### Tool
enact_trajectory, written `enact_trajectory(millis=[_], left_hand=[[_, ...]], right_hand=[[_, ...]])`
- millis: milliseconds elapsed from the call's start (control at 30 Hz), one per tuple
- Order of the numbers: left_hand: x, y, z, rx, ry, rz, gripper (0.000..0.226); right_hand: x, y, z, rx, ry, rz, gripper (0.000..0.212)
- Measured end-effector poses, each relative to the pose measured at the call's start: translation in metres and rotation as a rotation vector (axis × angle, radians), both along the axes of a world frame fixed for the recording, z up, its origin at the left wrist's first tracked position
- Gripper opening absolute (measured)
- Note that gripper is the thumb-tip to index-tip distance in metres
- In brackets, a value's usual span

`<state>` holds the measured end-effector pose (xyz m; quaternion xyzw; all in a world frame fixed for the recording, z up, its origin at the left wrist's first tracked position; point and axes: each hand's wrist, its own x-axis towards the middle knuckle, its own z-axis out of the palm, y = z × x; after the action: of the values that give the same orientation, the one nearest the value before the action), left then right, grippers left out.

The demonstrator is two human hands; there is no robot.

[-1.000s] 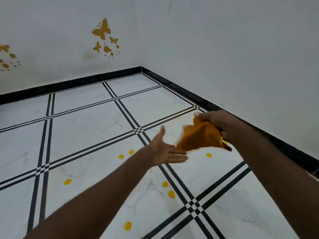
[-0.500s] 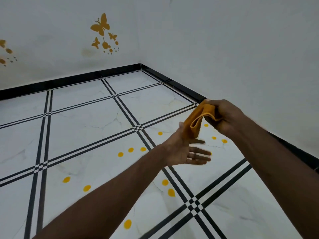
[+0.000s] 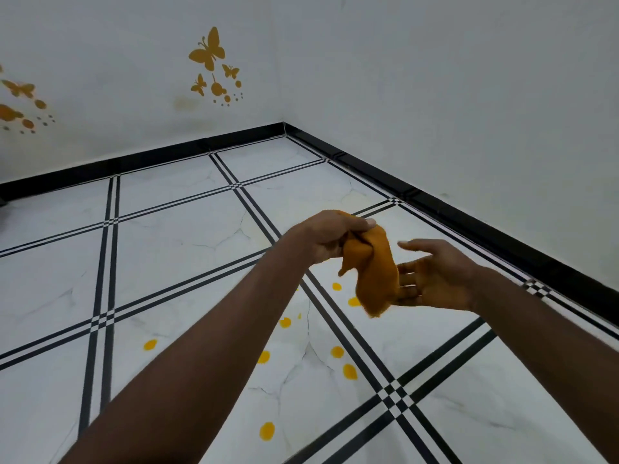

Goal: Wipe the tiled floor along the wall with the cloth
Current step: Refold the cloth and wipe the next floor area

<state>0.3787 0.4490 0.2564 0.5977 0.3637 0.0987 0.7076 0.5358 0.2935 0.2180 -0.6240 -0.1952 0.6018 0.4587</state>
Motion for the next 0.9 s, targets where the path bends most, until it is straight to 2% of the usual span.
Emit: enact_trajectory(millis=[100,167,300,433,533,633,667,767,833,900], left_hand=[[-0.004,-0.003,0.011,0.068,0.016,-0.069,0.053],[-0.005,-0.004,0.011,0.142,0.089,-0.062,0.058],[-0.009,-0.002,0.006,0.05,0.139,0.013,0.057],[-0.017,0.006,-0.005,0.02,0.048,0.186,0.052],[-0.02,0.007,-0.013,0.044,-0.042,0.256,0.047],[-0.025,0.008,-0.013,0.148,-0.086,0.31,0.042],[-0.026,0.008,-0.012,0.206,-0.087,0.33,0.041],[-0.031,0.009,-0.006,0.337,-0.122,0.393,0.045],[-0.037,0.012,-0.002,0.408,-0.144,0.407,0.049],[-0.045,0.015,0.002,0.523,-0.135,0.351,0.044]], right_hand=[[-0.006,0.007,0.0,0.091,0.163,-0.076,0.069],[-0.01,0.012,0.004,0.116,0.137,-0.107,0.064],[-0.006,0.017,0.005,0.098,-0.075,-0.2,0.053],[-0.001,0.015,0.006,0.068,-0.235,-0.298,0.051],[-0.005,0.019,0.012,0.093,-0.391,-0.418,0.042],[-0.011,0.023,0.02,0.179,-0.578,-0.463,0.056],[-0.013,0.023,0.023,0.222,-0.628,-0.443,0.052],[-0.017,0.021,0.031,0.341,-0.692,-0.351,0.02],[-0.02,0.022,0.031,0.393,-0.741,-0.334,0.018],[-0.024,0.024,0.032,0.429,-0.862,-0.35,0.019]])
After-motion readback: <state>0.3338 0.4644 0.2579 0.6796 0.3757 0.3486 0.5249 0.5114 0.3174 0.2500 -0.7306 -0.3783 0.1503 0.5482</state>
